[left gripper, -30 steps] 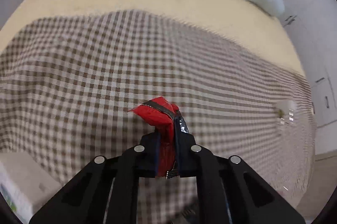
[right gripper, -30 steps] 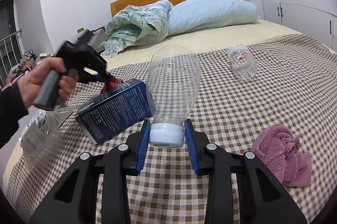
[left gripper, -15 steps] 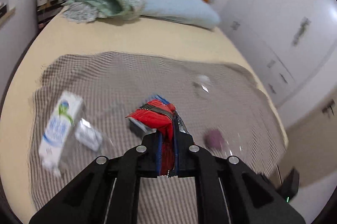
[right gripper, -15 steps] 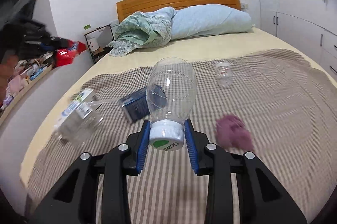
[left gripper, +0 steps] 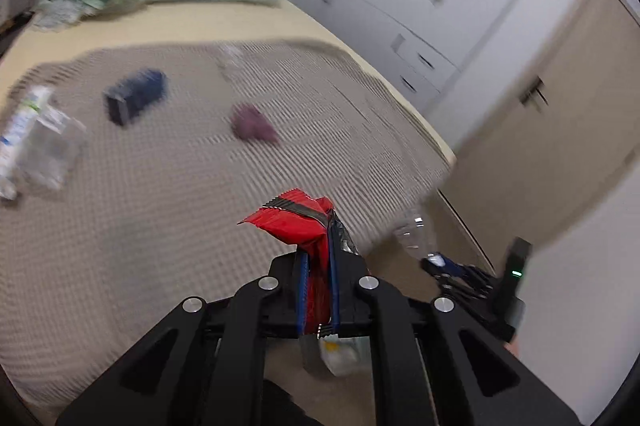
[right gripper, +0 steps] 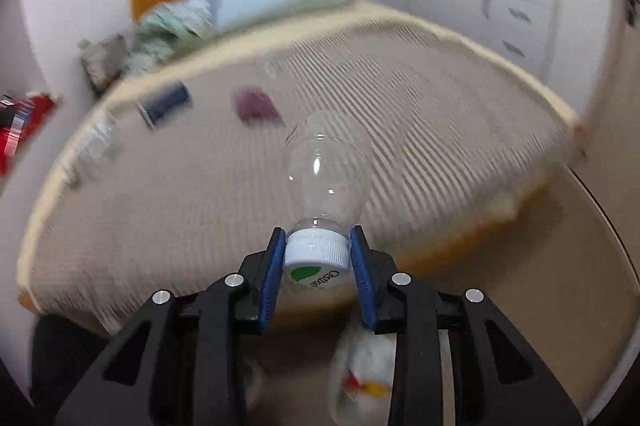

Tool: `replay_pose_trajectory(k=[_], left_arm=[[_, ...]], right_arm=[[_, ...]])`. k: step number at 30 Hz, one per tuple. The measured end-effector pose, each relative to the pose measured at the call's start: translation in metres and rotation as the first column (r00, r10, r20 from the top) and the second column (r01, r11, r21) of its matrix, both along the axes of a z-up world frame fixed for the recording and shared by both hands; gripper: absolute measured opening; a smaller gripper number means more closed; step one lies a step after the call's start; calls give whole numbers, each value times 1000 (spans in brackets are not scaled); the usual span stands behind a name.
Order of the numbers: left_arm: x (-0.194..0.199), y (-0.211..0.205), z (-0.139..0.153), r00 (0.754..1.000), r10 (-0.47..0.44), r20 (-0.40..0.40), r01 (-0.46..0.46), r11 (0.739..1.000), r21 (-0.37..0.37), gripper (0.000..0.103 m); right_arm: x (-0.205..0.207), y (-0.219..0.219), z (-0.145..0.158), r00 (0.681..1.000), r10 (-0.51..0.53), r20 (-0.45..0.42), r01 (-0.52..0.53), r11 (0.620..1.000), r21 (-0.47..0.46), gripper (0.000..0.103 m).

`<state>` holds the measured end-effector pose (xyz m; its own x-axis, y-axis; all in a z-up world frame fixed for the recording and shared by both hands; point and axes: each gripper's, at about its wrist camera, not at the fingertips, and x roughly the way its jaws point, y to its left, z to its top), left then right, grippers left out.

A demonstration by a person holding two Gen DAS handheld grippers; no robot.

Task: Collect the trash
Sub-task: 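Carry the red wrapper and clear bottle down over the floor bin, then open both grippers over the bin, dropping the wrapper and bottle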

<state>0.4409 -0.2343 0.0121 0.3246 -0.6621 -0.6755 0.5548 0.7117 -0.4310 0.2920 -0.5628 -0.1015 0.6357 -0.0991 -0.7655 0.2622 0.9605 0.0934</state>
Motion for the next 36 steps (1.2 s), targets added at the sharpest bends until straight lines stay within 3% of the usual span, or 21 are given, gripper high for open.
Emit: replay_pose_trajectory(k=[3,7,11,12,14,15,18,22,28,31,34,35,36], left_arm=[[-22,-27,-37,996,-58,-67,58,998,2,6],[-50,-62,-89,981,-101,-168,109,993,38,6],[-66,-86,-120,969,-119,-218,140,987,84,6],[-68,-92,-126,966,-126,-226,150,984,96,6],[-71,-104,-137,962,-134,-237,165,979,117,6],[-72,-115,-144,959,-143,-243,180,975,134,6],[-74,-131,-157,954,-158,-253,203,966,162,6],[-75,-163,-200,919,-186,-348,260,949,180,6],[-88,-241,-271,872,-244,-424,379,886,268,6],[-89,-272,-315,837,-248,-489,421,861,285,6],[-95,-297,-352,834,-242,-496,439,835,331,10],[-94,-303,-360,838,-236,-491,433,836,337,32],[-93,-309,-372,847,-213,-488,418,834,360,74]], right_arm=[[-34,-24,-65,990,-56,-129,65,996,63,33],[-57,-46,-166,940,-101,-327,145,983,112,33],[-56,-58,-216,924,-107,-368,169,975,141,33],[-50,-62,-228,923,-102,-370,156,981,119,47],[-43,-74,-257,886,-134,-444,180,982,62,79],[-40,-81,-269,873,-143,-466,204,975,83,79],[-54,-100,-267,882,-217,-418,298,945,138,79],[-91,-113,-251,893,-266,-363,346,921,177,79],[-134,-130,-234,877,-338,-341,416,889,190,79],[-148,-134,-227,872,-354,-338,429,885,179,79],[-154,-140,-227,866,-369,-338,439,884,160,79],[-155,-141,-228,865,-371,-338,442,882,163,79],[-156,-143,-229,863,-371,-342,445,879,171,79]])
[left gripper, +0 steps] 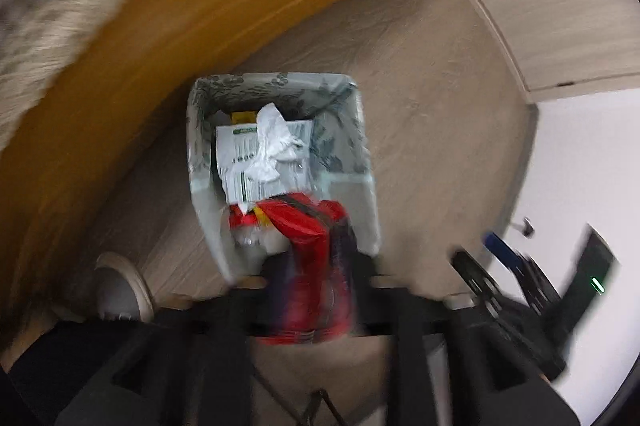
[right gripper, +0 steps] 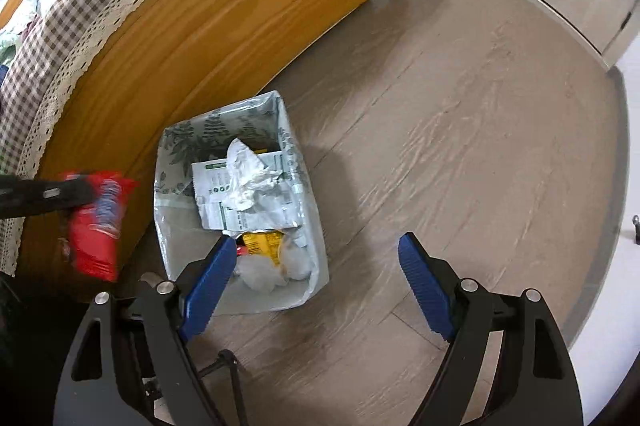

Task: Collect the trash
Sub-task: 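Open both grippers over the bin, dropping the wrapper and bottle, then move both grippers back up over the bed toward the clear plastic box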

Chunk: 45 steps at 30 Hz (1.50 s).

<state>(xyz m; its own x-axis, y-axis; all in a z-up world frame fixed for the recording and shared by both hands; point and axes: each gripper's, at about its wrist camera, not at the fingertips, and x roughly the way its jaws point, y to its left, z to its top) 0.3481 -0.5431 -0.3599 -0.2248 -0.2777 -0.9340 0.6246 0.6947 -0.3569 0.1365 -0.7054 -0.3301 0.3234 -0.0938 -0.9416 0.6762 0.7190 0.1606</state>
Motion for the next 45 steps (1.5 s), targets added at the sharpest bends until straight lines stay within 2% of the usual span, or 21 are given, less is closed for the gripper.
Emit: replay_pose_trajectory(k=[1,2,7,11,15,20,27,32,35,39,42,45], left_arm=[[2,-2,-9,999,24,21,-24,999,32,85],[4,-1,-13,998,48,42,-50,998,40,86],[10,14,-18,995,105,1,-105,994,12,86],[15,25,-11,993,112,44,-113,994,9,86],[18,33,4,989,138,47,-138,990,-10,86],[14,45,34,986,151,67,-146,987,-70,86],[17,79,110,972,165,165,-125,966,-227,86],[41,123,168,942,254,219,-167,921,-351,86],[51,162,198,907,330,262,-204,888,-412,86],[65,206,225,873,415,256,-258,838,-480,87],[80,245,241,834,488,260,-302,796,-524,87],[99,288,250,776,572,264,-363,749,-555,89]], right_arm=[[0,0,-2,1000,-3,-4,3,1000,5,79],[0,-1,-2,1000,-2,-6,2,1000,4,79],[6,5,-11,1000,17,-17,-17,1000,16,79],[16,13,-15,999,45,-26,-44,999,24,79],[25,23,-12,997,73,-25,-73,997,19,79],[31,31,0,994,100,-42,-100,995,-10,79],[45,45,42,991,132,-27,-134,986,-97,79],[65,60,75,987,161,-3,-159,974,-161,79],[81,71,97,982,188,23,-180,964,-196,80],[110,90,128,970,239,54,-218,944,-248,80],[135,106,148,958,277,76,-246,929,-277,80],[163,123,164,942,318,105,-276,915,-293,80]])
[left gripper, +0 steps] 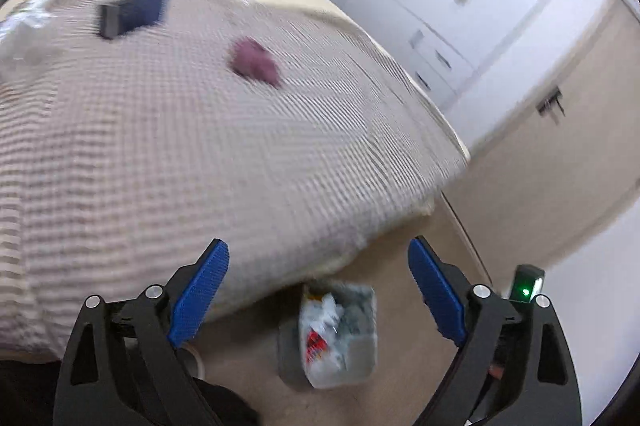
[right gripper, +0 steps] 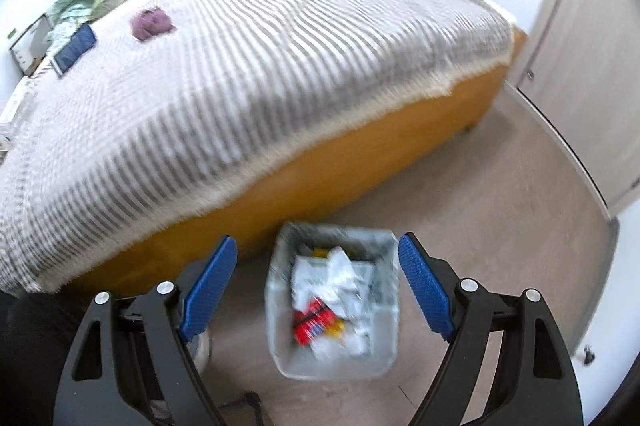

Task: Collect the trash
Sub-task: 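Move both grippers back up over the bed toward the clear plastic box, then grasp the clear plastic box with the left gripper while the right grasps a clear plastic strip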

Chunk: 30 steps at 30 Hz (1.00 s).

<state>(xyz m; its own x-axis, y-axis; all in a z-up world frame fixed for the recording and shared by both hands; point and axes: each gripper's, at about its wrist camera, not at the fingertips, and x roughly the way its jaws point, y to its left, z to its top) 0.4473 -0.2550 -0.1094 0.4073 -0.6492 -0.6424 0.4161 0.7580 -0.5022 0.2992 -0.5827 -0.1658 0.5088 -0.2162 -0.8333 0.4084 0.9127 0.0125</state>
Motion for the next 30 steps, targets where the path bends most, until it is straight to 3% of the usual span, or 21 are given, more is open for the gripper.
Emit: replay_pose_trajectory(k=[4,11,16,20,22,23,26,28,30], left_arm=[[35,64,1,990,137,-19,-138,990,-36,89],[92,158,-6,945,321,-55,-323,946,-32,89],[131,220,-17,898,432,-80,-435,900,-28,89],[169,267,-34,853,494,-169,-510,858,-67,89],[194,292,-46,828,509,-234,-548,823,-148,89],[208,304,-55,798,532,-282,-587,793,-164,89],[240,322,-71,747,548,-376,-648,725,-232,88],[261,329,-84,684,573,-451,-708,671,-221,84],[277,331,-92,653,569,-500,-734,637,-234,75]], right_arm=[[43,25,16,997,67,30,-67,998,-17,80],[124,75,32,980,188,66,-185,982,-39,80],[183,117,38,953,294,76,-289,955,-70,79],[221,143,37,934,343,100,-338,939,-61,79],[238,158,35,925,363,113,-360,932,-43,79],[243,164,35,921,371,114,-370,928,-37,80],[258,184,30,905,411,108,-411,911,-22,79],[263,197,26,893,440,94,-438,898,-36,79],[267,204,25,888,451,85,-449,892,-44,80]])
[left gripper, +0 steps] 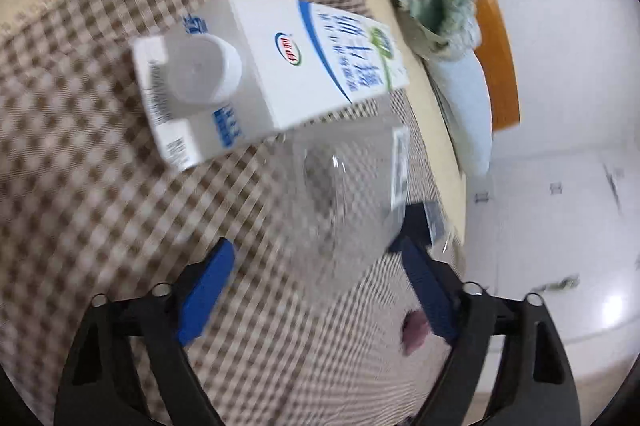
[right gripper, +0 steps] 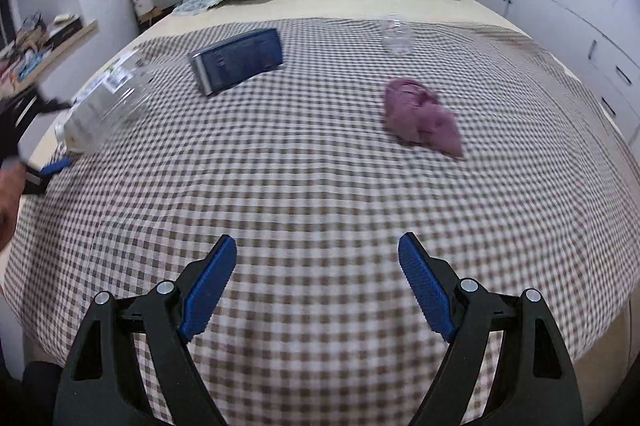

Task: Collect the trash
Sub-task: 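Grasp the clear plastic box with the left gripper while the right grasps a clear plastic strip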

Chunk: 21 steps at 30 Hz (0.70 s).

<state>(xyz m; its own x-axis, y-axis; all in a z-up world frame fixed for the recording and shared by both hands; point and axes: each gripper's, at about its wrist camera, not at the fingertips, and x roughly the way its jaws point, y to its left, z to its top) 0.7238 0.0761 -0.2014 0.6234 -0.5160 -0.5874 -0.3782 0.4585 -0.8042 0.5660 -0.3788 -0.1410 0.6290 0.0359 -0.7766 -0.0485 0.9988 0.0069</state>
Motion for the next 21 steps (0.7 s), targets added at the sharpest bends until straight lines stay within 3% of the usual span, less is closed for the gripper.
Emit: replay_pose_trajectory(k=[2,3,5,7,9,12,14,15,18,20,21], left_arm=[[5,1,-4,999,39,-2,-39,998,-42,65],[4,0,-4,998,57,10,-56,997,-54,37],[-5,-6,-3,997,73,34,-70,995,-76,26],[-31,-17,7,990,103,94,-99,994,-50,24],[-52,-28,21,985,99,141,-110,991,77,24],[-80,-33,43,975,65,211,-126,949,289,24],[-90,-22,53,968,56,243,-144,921,362,24],[-94,-12,61,964,59,259,-158,909,385,24],[-105,31,79,926,143,348,-269,899,345,23],[-121,53,93,886,195,421,-350,876,332,23],[-130,62,98,860,230,456,-405,852,332,22]], right_arm=[[3,4,-2,1000,10,-7,-10,1000,1,79],[4,6,-3,1000,14,-9,-14,1000,-3,80],[9,11,-5,1000,20,-14,-21,1000,-16,79],[17,17,-3,999,35,-13,-36,999,-22,80],[24,28,3,997,76,-2,-76,997,-31,80],[48,57,19,988,149,32,-148,988,-45,80],[64,77,29,978,201,51,-199,979,-40,79],[76,93,36,971,232,58,-230,973,-25,79],[114,131,45,956,290,40,-293,946,137,79],[139,166,38,945,326,6,-319,920,229,80],[152,187,32,941,339,-18,-324,912,251,80]])
